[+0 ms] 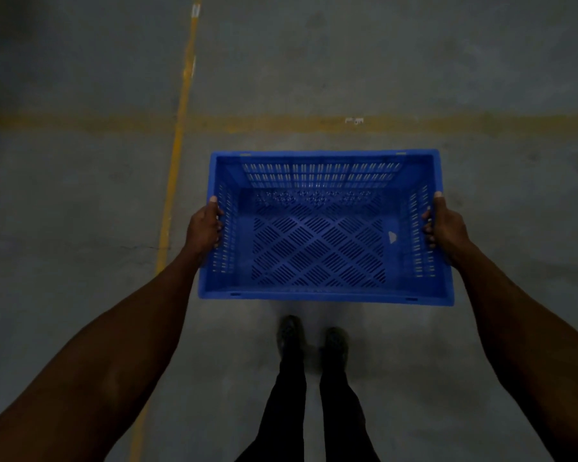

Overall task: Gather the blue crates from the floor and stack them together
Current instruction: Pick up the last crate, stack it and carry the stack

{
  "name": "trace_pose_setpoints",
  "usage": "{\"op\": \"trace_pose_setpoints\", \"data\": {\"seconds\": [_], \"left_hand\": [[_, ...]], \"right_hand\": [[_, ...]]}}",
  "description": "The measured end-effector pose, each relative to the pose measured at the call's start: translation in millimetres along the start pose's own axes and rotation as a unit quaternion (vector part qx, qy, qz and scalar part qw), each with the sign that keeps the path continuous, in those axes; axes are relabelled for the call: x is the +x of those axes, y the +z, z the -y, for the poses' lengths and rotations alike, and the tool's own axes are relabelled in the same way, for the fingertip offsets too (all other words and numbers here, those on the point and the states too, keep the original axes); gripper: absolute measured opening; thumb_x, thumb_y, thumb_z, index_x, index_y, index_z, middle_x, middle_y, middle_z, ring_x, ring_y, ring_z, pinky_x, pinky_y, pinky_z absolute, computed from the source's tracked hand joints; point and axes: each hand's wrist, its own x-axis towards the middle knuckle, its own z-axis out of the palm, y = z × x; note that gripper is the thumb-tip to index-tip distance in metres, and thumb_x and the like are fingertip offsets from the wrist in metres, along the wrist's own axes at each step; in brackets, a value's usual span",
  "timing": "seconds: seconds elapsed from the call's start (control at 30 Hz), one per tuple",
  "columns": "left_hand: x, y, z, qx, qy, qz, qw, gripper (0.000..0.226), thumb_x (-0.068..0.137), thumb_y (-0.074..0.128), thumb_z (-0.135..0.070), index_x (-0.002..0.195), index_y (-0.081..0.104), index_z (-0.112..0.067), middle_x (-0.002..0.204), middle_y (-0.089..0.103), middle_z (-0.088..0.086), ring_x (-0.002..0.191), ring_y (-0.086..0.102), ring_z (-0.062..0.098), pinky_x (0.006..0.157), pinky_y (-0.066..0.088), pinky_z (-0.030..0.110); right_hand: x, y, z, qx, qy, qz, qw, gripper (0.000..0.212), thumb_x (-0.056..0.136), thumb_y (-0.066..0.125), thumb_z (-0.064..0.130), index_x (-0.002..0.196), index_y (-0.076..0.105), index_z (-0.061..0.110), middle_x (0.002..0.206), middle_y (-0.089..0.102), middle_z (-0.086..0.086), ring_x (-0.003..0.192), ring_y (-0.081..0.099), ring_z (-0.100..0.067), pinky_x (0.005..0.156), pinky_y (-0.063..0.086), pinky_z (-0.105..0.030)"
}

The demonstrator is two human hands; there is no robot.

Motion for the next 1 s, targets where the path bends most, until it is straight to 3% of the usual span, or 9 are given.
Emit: {"op": "trace_pose_setpoints", "data": {"seconds": [0.4, 0.53, 0.63, 0.73, 0.83, 1.0], "left_hand": [[2, -10, 13, 0.018, 0.017, -0.012, 1.000, 0.055, 0.096, 0.041, -0.069, 0.088, 0.057, -0.017, 0.063, 0.047, 0.001, 0.044, 0.039, 0.013, 0.049, 0.035, 0.029], [2, -10, 17, 0.012, 0.019, -0.012, 1.000, 0.057, 0.094, 0.042, -0.072, 0.089, 0.058, -0.017, 0.063, 0.047, 0.001, 0.046, 0.039, 0.015, 0.050, 0.035, 0.030], [0, -10, 21, 0.006, 0.020, -0.016, 1.000, 0.055, 0.095, 0.043, -0.070, 0.088, 0.058, -0.017, 0.062, 0.046, 0.001, 0.044, 0.039, 0.014, 0.049, 0.034, 0.030], [1, -7, 19, 0.002, 0.019, -0.016, 1.000, 0.055, 0.095, 0.044, -0.069, 0.087, 0.057, -0.017, 0.061, 0.046, 0.001, 0.042, 0.039, 0.012, 0.047, 0.034, 0.028], [3, -4, 16, 0.004, 0.019, -0.018, 1.000, 0.053, 0.096, 0.045, -0.067, 0.088, 0.058, -0.016, 0.061, 0.046, 0.002, 0.041, 0.039, 0.011, 0.046, 0.033, 0.027], [3, -5, 15, 0.060, 0.087, -0.055, 0.993, 0.050, 0.099, 0.047, -0.060, 0.107, 0.057, -0.012, 0.075, 0.059, 0.002, 0.057, 0.054, 0.015, 0.055, 0.045, 0.034]], "right_hand": [[2, 6, 0, -0.016, -0.020, 0.006, 1.000, 0.065, 0.089, 0.035, 0.075, 0.078, 0.054, 0.014, 0.061, 0.049, -0.004, 0.049, 0.043, -0.019, 0.051, 0.039, -0.029], [4, 6, -7, -0.020, -0.050, -0.015, 0.998, 0.063, 0.086, 0.036, 0.078, 0.088, 0.053, 0.017, 0.066, 0.054, -0.004, 0.050, 0.049, -0.019, 0.053, 0.044, -0.034], [-4, 3, -22, -0.009, -0.074, -0.050, 0.996, 0.045, 0.092, 0.038, 0.066, 0.092, 0.049, 0.022, 0.078, 0.060, -0.006, 0.060, 0.055, -0.020, 0.062, 0.049, -0.041], [-12, -2, -44, -0.031, -0.087, -0.046, 0.995, 0.057, 0.094, 0.033, 0.068, 0.099, 0.059, 0.018, 0.086, 0.064, -0.007, 0.076, 0.062, -0.024, 0.073, 0.050, -0.041], [-13, -3, -49, -0.039, -0.104, -0.043, 0.993, 0.060, 0.093, 0.032, 0.071, 0.099, 0.063, 0.020, 0.080, 0.061, -0.005, 0.075, 0.061, -0.023, 0.071, 0.048, -0.038], [-5, -1, -42, -0.064, -0.140, -0.062, 0.986, 0.055, 0.098, 0.031, 0.063, 0.100, 0.060, 0.016, 0.079, 0.061, -0.003, 0.074, 0.058, -0.019, 0.072, 0.046, -0.036]]}}
